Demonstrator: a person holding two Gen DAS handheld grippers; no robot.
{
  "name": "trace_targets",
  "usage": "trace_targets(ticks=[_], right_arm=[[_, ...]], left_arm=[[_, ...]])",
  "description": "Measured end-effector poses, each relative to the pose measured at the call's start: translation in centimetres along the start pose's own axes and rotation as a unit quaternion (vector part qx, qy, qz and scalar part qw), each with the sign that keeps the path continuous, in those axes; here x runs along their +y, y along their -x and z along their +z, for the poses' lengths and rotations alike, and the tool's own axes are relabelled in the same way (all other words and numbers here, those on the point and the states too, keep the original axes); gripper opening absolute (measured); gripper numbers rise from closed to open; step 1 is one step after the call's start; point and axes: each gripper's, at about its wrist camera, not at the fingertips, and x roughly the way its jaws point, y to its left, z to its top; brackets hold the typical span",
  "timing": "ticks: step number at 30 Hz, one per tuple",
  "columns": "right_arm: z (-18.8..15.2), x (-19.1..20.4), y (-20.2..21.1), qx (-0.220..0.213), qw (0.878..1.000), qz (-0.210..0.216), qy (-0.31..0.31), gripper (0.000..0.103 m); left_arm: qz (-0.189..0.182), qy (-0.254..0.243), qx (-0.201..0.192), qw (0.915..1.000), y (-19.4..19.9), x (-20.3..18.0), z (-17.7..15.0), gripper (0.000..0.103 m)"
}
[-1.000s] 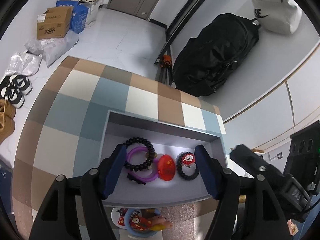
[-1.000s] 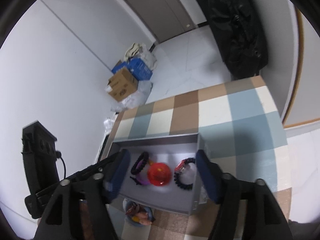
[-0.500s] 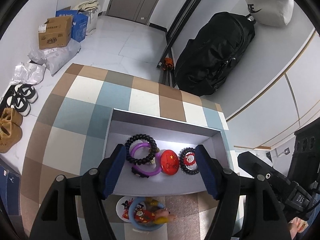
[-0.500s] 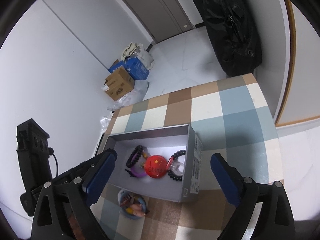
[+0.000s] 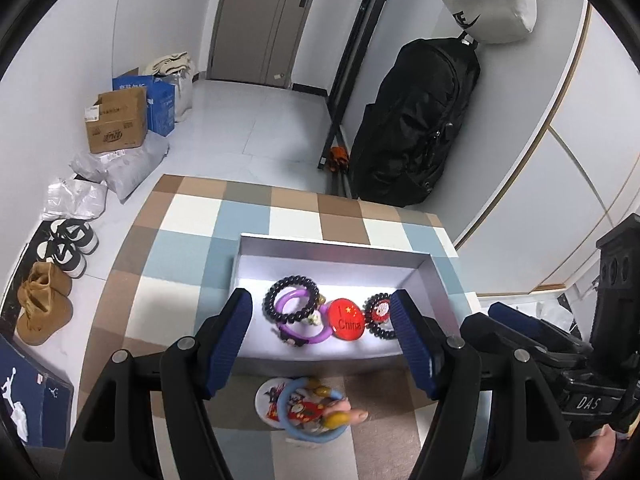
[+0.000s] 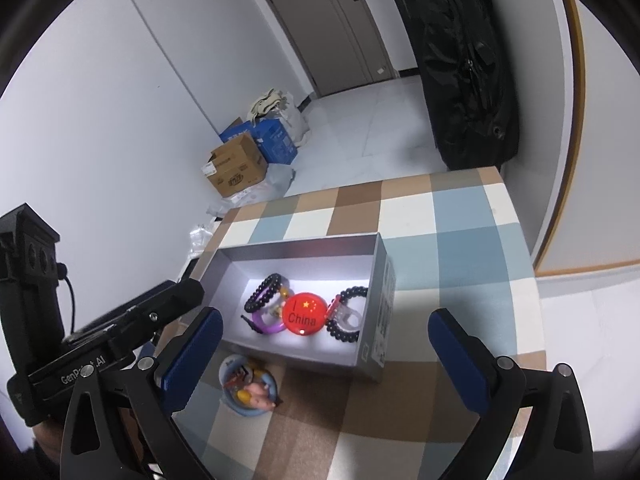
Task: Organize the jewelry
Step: 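Open both grippers in the box and lift them out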
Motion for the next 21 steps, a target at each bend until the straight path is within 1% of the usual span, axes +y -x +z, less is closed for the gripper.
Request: trace_targets(ticks=[3, 6, 9, 15, 21], right_arm=[[-0.5, 0.3, 0.4, -0.003, 1.000, -0.001, 0.011, 0.103], [-0.8, 0.7, 0.6, -0.006, 1.000, 0.010, 0.020, 0.103], [-1.2, 1.1, 0.7, -0.006, 0.999, 0.016, 0.030, 0.103], [-2.0, 1.8, -0.2, 0.015, 0.999, 0.031, 0.028, 0.103], [-3.2, 3.4, -1.5, 0.048, 0.997, 0.025, 0.058, 0.103]], left_arm=[[-0.004, 0.008, 0.006, 0.9999, 0.3, 0.4, -0.3, 0.067], [0.002, 0.012, 0.003, 0.9999, 0.8, 0.5, -0.6, 0.067], [0.009, 0.017, 0.002, 0.9998, 1.3, 0.8, -1.1, 0.081], [0.029, 0.019, -0.010, 0.9993, 2.3, 1.7, -1.7, 0.082], [0.040, 0.045, -0.003, 0.9982, 2.6, 3.8, -2.1, 0.082]])
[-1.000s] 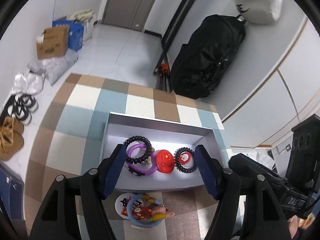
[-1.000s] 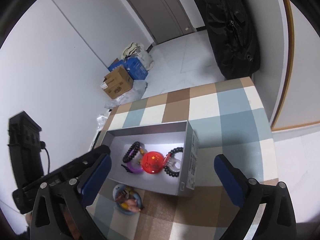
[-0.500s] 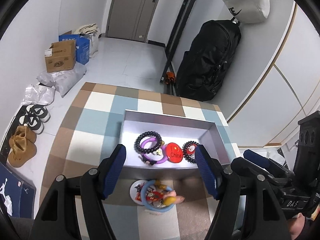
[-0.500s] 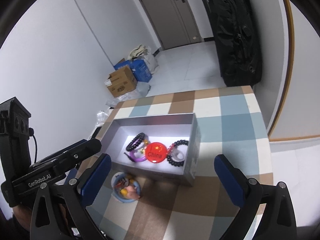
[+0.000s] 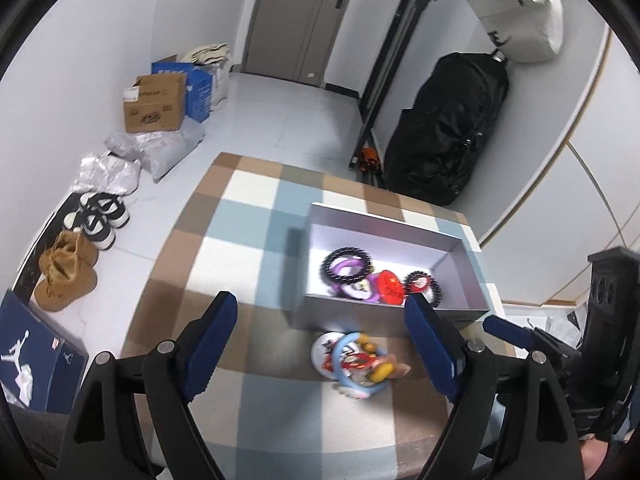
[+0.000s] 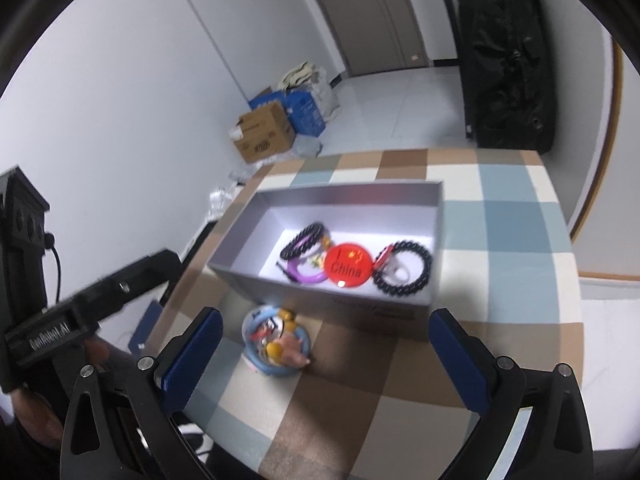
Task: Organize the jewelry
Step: 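Open both grippers in the box and lift them out, then grasp the blue ring with the left while the right grasps the pink pig charm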
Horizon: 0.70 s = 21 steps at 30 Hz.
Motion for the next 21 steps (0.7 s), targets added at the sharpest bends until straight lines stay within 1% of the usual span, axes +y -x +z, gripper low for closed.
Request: trace_targets(ticks=[3, 6, 8, 10, 13, 16, 19, 21], right_arm=[[-0.3, 0.5, -0.8, 0.020, 1.000, -0.003, 0.009, 0.103], [-0.8, 0.9, -1.9, 0.055, 0.998, 0.004, 0.009, 0.103], [-1.3, 1.3, -2.4, 0.072, 0.997, 0.000, 0.016, 0.103], [-1.7, 1.6, -2.7, 0.078, 0.997, -0.005, 0.027, 0.103], [-1.9, 1.7, -2.9, 0.077, 0.997, -0.002, 0.026, 0.102], [-1.9, 1.8, -3.4, 0.082, 0.996, -0.002, 0.027, 0.094], [-1.9, 2.3, -4.2, 0.092, 0.995, 0.000, 0.034, 0.087], [-2.0, 2.8, -4.6, 0.097, 0.994, 0.002, 0.041, 0.080]], left_arm=[[0.001, 0.012, 0.005, 0.9999, 0.1, 1.0, 0.0, 0.082], [-0.002, 0.015, 0.009, 0.9998, 0.1, 1.7, -0.2, 0.082], [0.000, 0.015, 0.013, 0.9998, 0.1, 2.3, -0.4, 0.082], [-0.005, 0.023, 0.023, 0.9995, 0.0, 3.0, -0.6, 0.082], [-0.015, 0.048, 0.037, 0.9981, -0.2, 4.0, -0.7, 0.082], [-0.027, 0.062, 0.051, 0.9964, -0.4, 4.4, -0.5, 0.082], [-0.013, 0.040, 0.046, 0.9980, -0.1, 3.9, -0.6, 0.082], [-0.009, 0.028, 0.043, 0.9987, 0.1, 3.8, -0.7, 0.082]])
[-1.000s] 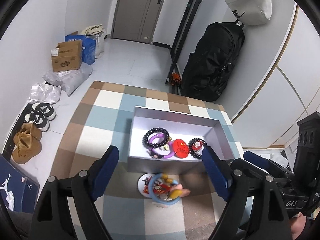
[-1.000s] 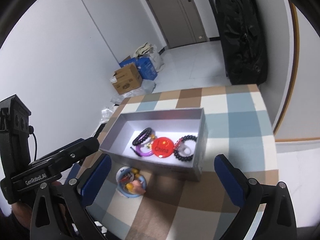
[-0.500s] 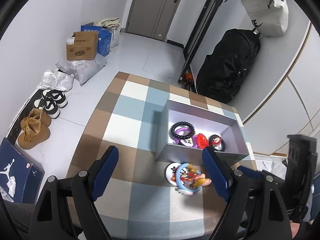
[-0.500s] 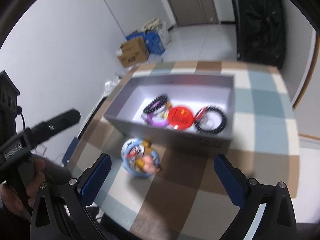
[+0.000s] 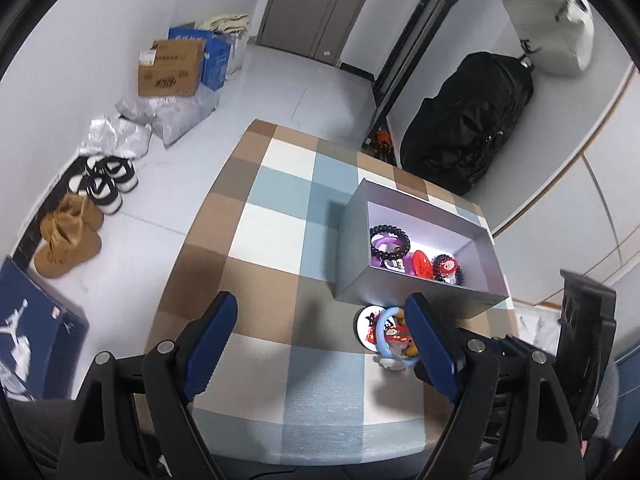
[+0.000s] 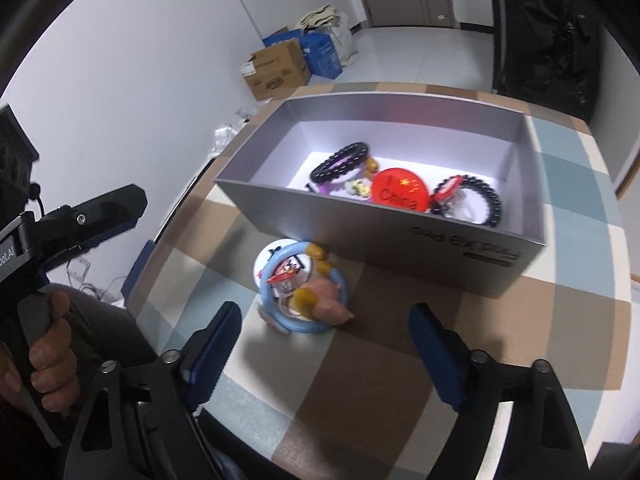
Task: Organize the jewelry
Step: 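Grasp the blue ring with the left while the right grasps the pink pig charm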
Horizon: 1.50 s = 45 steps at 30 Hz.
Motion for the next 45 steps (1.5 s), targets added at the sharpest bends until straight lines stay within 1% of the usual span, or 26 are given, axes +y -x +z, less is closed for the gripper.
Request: trace_targets(ticks=[1, 5, 7, 8, 9, 11, 14, 21, 27, 31, 36, 38, 40, 43, 45], right_arm=[[0.0, 0.1, -0.2, 0.001, 1.000, -0.002, 0.002, 0.078], [0.5, 0.4, -0.8, 0.005, 1.000, -0.013, 0.004, 0.063], [0.7, 0.4, -1.1, 0.006, 1.000, -0.018, 0.001, 0.059], [0.7, 0.4, -1.3, 0.008, 1.000, -0.018, -0.001, 0.055], [0.8, 0.4, -1.4, 0.012, 1.000, -0.019, 0.000, 0.048], [0.9, 0.7, -1.9, 0.019, 0.999, -0.025, 0.005, 0.039], [0.9, 0.9, -1.9, 0.017, 0.999, -0.035, 0.012, 0.031], [0.8, 0.8, -1.4, 0.005, 0.999, -0.039, 0.011, 0.031], [0.9, 0.8, -0.6, -0.002, 0.999, -0.032, 0.012, 0.031], [0.9, 0.7, -0.1, -0.008, 0.999, -0.030, 0.011, 0.030], [1.1, 0.5, 0.8, -0.016, 1.000, -0.021, 0.005, 0.030], [1.1, 0.4, 1.1, -0.019, 1.000, -0.020, 0.001, 0.030], [1.0, 0.1, 1.6, -0.023, 1.000, -0.020, -0.004, 0.030], [0.7, -0.6, 2.2, -0.029, 0.999, -0.022, -0.014, 0.030], [0.5, -1.4, 2.6, -0.029, 0.999, -0.014, -0.024, 0.030]], left_arm=[[0.003, -0.003, 0.001, 1.0000, 0.0, 0.0, -0.1, 0.082], [0.002, 0.001, 0.012, 0.9999, -0.3, 0.6, -0.2, 0.082], [0.006, -0.003, 0.009, 0.9999, -0.1, 0.7, -0.2, 0.082], [0.008, -0.006, 0.007, 0.9999, -0.2, 0.7, -0.2, 0.082], [0.011, -0.009, 0.005, 0.9999, -0.2, 0.7, -0.2, 0.082], [0.009, -0.011, 0.006, 0.9999, -0.2, 0.8, -0.2, 0.082], [0.006, -0.005, 0.011, 0.9999, -0.4, 1.0, -0.1, 0.082], [0.007, -0.005, 0.017, 0.9998, -0.4, 0.6, -0.2, 0.082], [0.015, -0.026, 0.016, 0.9994, -0.6, -0.2, -0.4, 0.082], [0.035, -0.057, 0.006, 0.9977, -0.8, -1.1, -0.8, 0.082], [0.048, -0.108, 0.000, 0.9930, -1.2, -3.2, -1.4, 0.082], [0.040, -0.129, 0.000, 0.9909, -1.4, -4.4, -1.6, 0.082], [0.032, -0.137, 0.005, 0.9901, -1.6, -5.1, -1.8, 0.082], [0.030, -0.129, 0.021, 0.9909, -2.3, -5.4, -1.8, 0.082], [0.024, -0.125, 0.030, 0.9914, -2.7, -5.6, -1.9, 0.082]])
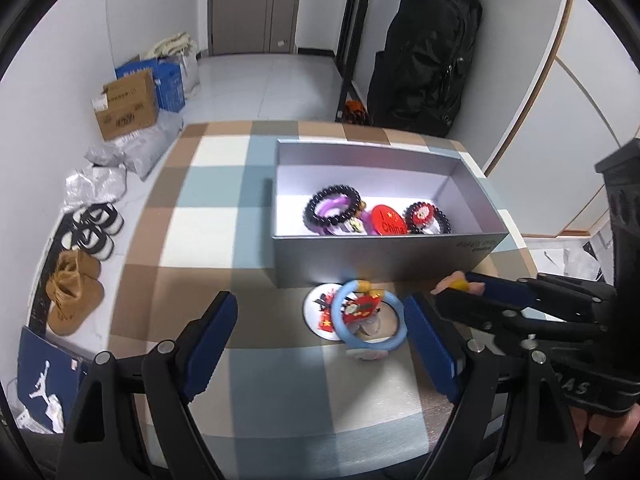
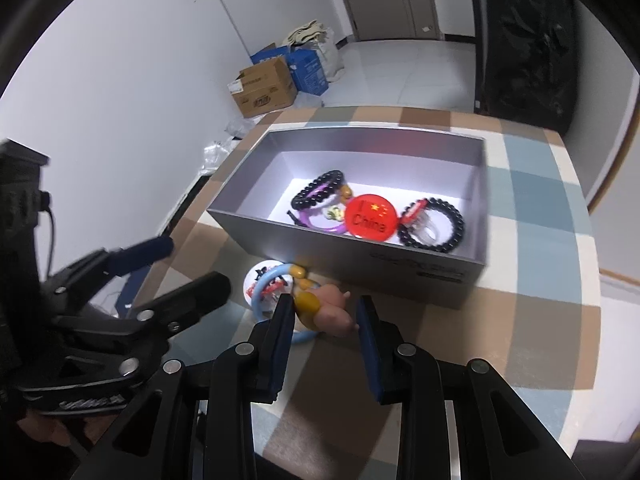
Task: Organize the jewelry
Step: 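Grasp the blue ring with the left while the right grasps the pink pig charm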
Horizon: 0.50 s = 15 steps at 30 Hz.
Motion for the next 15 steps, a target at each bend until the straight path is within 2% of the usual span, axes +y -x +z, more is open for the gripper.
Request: trace_targets(ticks=[4, 10, 11, 13, 15], right_arm=[[-0.5, -1.4, 0.8, -0.006, 1.000, -0.006, -0.013, 0.030], [-0.8, -3.7, 2.1, -0.014, 0.999, -0.005, -0.044, 0.030], [-0.8, -4.0, 2.2, -0.014, 0.999, -0.002, -0.049, 0.030], [-0.8, -4.2, 2.4, -0.016, 0.998, 0.002, -0.053, 0.030], [-0.8, -4.3, 2.8, -0.022, 0.998, 0.006, -0.052, 0.030]], left_arm=[[-0.003, -0.008, 0.005, 1.0000, -0.4, -0.6, -0.1, 0.082], [0.017, -0.038, 0.014, 0.9990, -1.1, -2.3, -0.6, 0.081], [0.022, -0.046, 0.013, 0.9986, -1.2, -2.7, -0.7, 0.079], [0.030, -0.062, 0.017, 0.9975, -1.5, -3.3, -0.8, 0.067], [0.035, -0.069, 0.022, 0.9968, -1.9, -3.5, -0.9, 0.062]])
